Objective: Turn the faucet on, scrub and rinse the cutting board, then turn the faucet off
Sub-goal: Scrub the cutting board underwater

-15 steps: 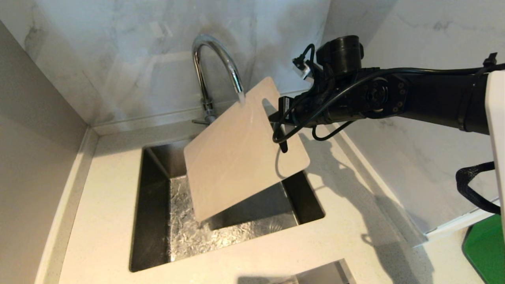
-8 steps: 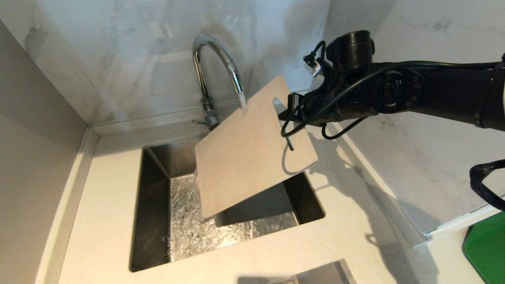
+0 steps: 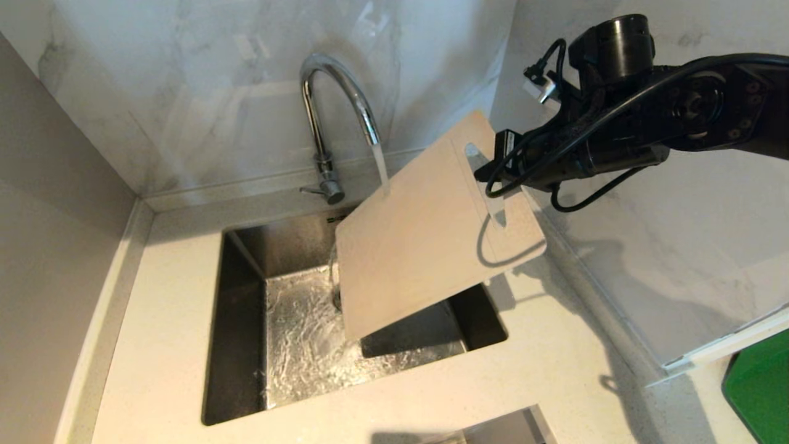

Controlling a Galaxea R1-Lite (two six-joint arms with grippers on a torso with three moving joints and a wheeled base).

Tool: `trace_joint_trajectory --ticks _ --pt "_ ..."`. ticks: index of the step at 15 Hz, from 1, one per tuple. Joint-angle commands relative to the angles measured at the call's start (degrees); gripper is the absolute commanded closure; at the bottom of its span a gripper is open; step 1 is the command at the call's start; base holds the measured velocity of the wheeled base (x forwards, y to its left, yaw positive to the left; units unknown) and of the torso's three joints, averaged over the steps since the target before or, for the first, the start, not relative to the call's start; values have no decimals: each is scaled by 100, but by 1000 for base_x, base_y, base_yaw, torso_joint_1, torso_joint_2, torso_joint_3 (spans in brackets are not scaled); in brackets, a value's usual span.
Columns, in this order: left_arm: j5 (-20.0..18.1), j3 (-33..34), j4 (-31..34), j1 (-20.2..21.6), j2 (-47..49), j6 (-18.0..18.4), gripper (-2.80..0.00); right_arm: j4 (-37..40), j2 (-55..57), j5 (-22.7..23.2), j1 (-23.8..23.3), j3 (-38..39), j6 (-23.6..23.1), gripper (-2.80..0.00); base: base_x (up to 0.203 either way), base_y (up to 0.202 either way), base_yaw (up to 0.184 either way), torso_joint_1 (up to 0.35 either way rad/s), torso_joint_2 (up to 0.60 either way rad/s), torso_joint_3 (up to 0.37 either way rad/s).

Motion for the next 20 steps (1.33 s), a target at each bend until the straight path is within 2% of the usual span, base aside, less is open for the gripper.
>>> trace_joint_trajectory --ticks 1,9,10,12,17,20 --pt "2 0 -2 1 -4 -2 0 29 -484 26 -9 278 8 0 0 0 0 0 0 0" --pt "11 -97 6 10 -1 72 0 197 -1505 43 -9 1541 16 0 0 0 0 0 0 0" --pt "21 -410 61 5 56 24 0 197 -1523 44 -8 1552 17 0 0 0 0 0 0 0" --pt "50 -1441 369 -2 522 -165 0 197 -1523 46 19 1500 17 0 0 0 0 0 0 0" --pt "20 -3598 687 -13 2653 -339 0 206 -1524 43 311 1539 33 0 0 0 0 0 0 0" --pt "-122 -4376 709 -13 3755 -457 0 206 -1493 20 683 1524 121 0 0 0 0 0 0 0"
